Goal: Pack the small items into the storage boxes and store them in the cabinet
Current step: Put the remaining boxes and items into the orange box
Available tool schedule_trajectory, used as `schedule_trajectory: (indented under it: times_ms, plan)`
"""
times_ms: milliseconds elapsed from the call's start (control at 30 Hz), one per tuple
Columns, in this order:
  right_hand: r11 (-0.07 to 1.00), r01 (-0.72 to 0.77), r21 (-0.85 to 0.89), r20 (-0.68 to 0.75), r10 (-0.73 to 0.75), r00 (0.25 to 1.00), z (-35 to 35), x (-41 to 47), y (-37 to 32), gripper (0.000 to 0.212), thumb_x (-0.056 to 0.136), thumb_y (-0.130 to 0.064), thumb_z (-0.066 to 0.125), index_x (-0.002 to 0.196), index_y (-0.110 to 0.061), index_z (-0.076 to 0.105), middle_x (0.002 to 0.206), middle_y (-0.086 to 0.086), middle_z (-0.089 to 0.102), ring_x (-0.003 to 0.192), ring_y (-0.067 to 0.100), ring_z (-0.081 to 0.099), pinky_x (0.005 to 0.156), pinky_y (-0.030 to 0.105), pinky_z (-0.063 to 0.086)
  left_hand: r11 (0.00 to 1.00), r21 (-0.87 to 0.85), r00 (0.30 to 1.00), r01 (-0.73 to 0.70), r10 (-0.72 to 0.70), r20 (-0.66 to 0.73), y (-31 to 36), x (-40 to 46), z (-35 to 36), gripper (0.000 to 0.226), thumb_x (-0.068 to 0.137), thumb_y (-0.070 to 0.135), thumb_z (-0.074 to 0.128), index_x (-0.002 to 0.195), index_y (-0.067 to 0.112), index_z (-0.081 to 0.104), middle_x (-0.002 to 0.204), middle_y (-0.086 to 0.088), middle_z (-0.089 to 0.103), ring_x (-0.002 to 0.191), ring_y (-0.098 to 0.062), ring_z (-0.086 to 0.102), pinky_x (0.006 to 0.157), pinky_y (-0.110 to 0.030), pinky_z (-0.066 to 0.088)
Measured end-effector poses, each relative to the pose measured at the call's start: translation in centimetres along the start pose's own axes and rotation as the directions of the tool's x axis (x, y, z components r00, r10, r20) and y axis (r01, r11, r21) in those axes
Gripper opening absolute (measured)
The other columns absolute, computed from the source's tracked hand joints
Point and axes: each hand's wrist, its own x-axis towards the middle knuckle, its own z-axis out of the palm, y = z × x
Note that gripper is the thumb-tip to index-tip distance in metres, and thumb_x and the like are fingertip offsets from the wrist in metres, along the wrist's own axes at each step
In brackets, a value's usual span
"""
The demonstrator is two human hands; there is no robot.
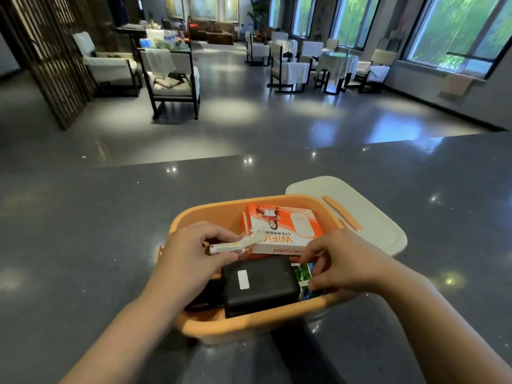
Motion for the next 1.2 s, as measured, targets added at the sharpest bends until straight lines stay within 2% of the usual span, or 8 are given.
schedule_trajectory:
  times_ms: [133, 267, 400, 533, 633, 867, 1033, 1200]
  plan:
    - [1.000, 0.028, 0.002, -0.038, -0.028, 0.999, 0.6, -0.2, -0.9, 0.029, 0.071, -0.038, 0.078, 0.094, -0.044, 0.061, 0.078, -0.018, 0.064, 0.077, -0.011, 0.057, 0.060, 0.014, 0.043, 0.979, 0.169, 0.993, 0.116, -0.107, -0.058, -1.7, 0.6, -2.6, 0.032, 0.062, 0.014, 0.085, 0.069, 0.039, 0.067, 0.073, 0.022, 0.062, 0.073, 0.009, 0.055, 0.062, -0.002, 0.035]
    - [0.996, 0.088, 0.035, -0.039, -0.086, 0.996, 1.3, 0.8, -2.5, 0.031, 0.073, -0.040, 0.077, 0.098, -0.049, 0.060, 0.082, -0.019, 0.063, 0.082, -0.013, 0.055, 0.063, 0.015, 0.044, 0.960, 0.234, 0.986, 0.156, -0.137, -0.094, -2.0, 1.2, -1.9, 0.024, 0.066, 0.020, 0.082, 0.077, 0.037, 0.070, 0.075, 0.024, 0.059, 0.080, 0.000, 0.056, 0.069, -0.017, 0.038]
    - [0.981, 0.178, 0.072, -0.068, -0.173, 0.983, 1.1, 1.6, -4.0, 0.032, 0.074, -0.037, 0.077, 0.092, -0.054, 0.057, 0.082, -0.020, 0.064, 0.088, -0.017, 0.053, 0.067, 0.015, 0.046, 0.910, 0.407, 0.992, 0.076, -0.112, 0.066, -2.0, 3.2, -0.4, 0.020, 0.070, 0.024, 0.078, 0.088, 0.031, 0.073, 0.090, 0.016, 0.067, 0.089, -0.008, 0.058, 0.077, -0.024, 0.046]
    - [0.973, 0.226, 0.052, -0.100, -0.221, 0.970, 0.7, 2.0, -4.5, 0.031, 0.074, -0.038, 0.076, 0.094, -0.053, 0.057, 0.083, -0.021, 0.065, 0.090, -0.019, 0.051, 0.063, 0.014, 0.046, 0.896, 0.443, 0.900, 0.037, -0.223, 0.375, -2.7, 4.7, -0.2, 0.020, 0.064, 0.014, 0.080, 0.080, 0.024, 0.072, 0.084, 0.012, 0.067, 0.079, -0.005, 0.060, 0.064, -0.019, 0.043]
    - [0.970, 0.239, 0.049, -0.100, -0.233, 0.967, 0.8, 2.3, -4.5, 0.028, 0.076, -0.038, 0.076, 0.094, -0.050, 0.058, 0.084, -0.023, 0.063, 0.091, -0.020, 0.049, 0.062, 0.011, 0.044, 0.864, 0.504, 0.852, 0.001, -0.265, 0.452, -2.9, 5.3, 0.3, 0.018, 0.063, 0.011, 0.078, 0.070, 0.023, 0.068, 0.071, 0.011, 0.063, 0.070, -0.007, 0.060, 0.055, -0.020, 0.043]
    - [0.975, 0.220, 0.039, -0.082, -0.217, 0.973, 1.1, 3.2, -4.8, 0.033, 0.077, -0.038, 0.075, 0.107, -0.044, 0.061, 0.085, -0.023, 0.063, 0.084, -0.011, 0.056, 0.064, 0.009, 0.042, 0.789, 0.607, 0.853, -0.096, -0.248, 0.458, -3.5, 5.9, 1.4, 0.011, 0.073, 0.017, 0.073, 0.082, 0.022, 0.070, 0.083, 0.004, 0.067, 0.080, -0.016, 0.062, 0.076, -0.036, 0.056]
    - [0.976, 0.211, 0.053, -0.078, -0.206, 0.975, 1.3, 3.5, -5.3, 0.034, 0.077, -0.037, 0.076, 0.108, -0.042, 0.063, 0.085, -0.022, 0.064, 0.084, -0.005, 0.059, 0.073, 0.013, 0.048, 0.711, 0.679, 0.893, -0.180, -0.171, 0.415, -3.8, 5.3, 1.2, 0.016, 0.077, 0.027, 0.067, 0.091, 0.021, 0.072, 0.089, 0.002, 0.069, 0.084, -0.019, 0.062, 0.070, -0.031, 0.051]
    - [0.976, 0.209, 0.062, -0.070, -0.205, 0.976, 1.4, 3.3, -5.7, 0.034, 0.078, -0.036, 0.075, 0.109, -0.042, 0.062, 0.085, -0.021, 0.064, 0.085, -0.004, 0.059, 0.078, 0.015, 0.049, 0.715, 0.684, 0.892, -0.147, -0.203, 0.404, -3.5, 5.2, 1.2, 0.015, 0.076, 0.015, 0.066, 0.088, 0.021, 0.071, 0.088, 0.002, 0.068, 0.080, -0.018, 0.063, 0.063, -0.029, 0.051]
